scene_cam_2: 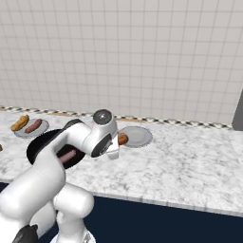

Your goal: Place one bun and one sausage from the bowl on each plate.

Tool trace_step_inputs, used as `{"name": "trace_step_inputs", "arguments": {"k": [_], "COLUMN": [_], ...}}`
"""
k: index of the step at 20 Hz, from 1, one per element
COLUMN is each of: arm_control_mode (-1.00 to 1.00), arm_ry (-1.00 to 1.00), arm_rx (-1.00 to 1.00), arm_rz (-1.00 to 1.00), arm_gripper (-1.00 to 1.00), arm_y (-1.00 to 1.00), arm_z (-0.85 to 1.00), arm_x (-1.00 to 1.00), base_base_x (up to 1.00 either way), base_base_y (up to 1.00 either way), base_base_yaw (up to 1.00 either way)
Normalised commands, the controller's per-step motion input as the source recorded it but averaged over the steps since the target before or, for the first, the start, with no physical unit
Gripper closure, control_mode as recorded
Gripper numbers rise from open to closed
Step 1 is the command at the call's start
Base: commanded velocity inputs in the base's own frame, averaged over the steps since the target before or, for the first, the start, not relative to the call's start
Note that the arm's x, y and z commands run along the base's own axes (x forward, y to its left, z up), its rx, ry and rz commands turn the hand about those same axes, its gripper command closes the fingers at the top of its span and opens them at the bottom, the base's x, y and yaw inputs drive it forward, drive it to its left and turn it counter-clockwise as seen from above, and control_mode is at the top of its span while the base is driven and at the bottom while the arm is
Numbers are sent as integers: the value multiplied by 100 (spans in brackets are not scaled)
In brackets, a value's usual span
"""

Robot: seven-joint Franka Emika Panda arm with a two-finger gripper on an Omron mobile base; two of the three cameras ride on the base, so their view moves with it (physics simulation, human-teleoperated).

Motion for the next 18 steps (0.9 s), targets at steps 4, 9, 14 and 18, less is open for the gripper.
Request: {"name": "trace_step_inputs", "arguments": {"k": [4, 9, 14, 18], "arm_control_mode": [-100, -100, -100, -100], "arm_ry": [4, 8, 9, 7], "arm_rx": [3, -1, -3, -4], "arm_rz": [-1, -1, -2, -3], "arm_gripper": [100, 100, 100, 100], "arm_y": [-6, 0, 0, 0], "arm_z": [3, -11, -5, 0], "arm_x": [4, 67, 77, 58], "base_base_x": [0, 0, 0, 0], "base_base_y": [0, 0, 0, 0], "base_base_yaw": [0, 0, 0, 0]}}
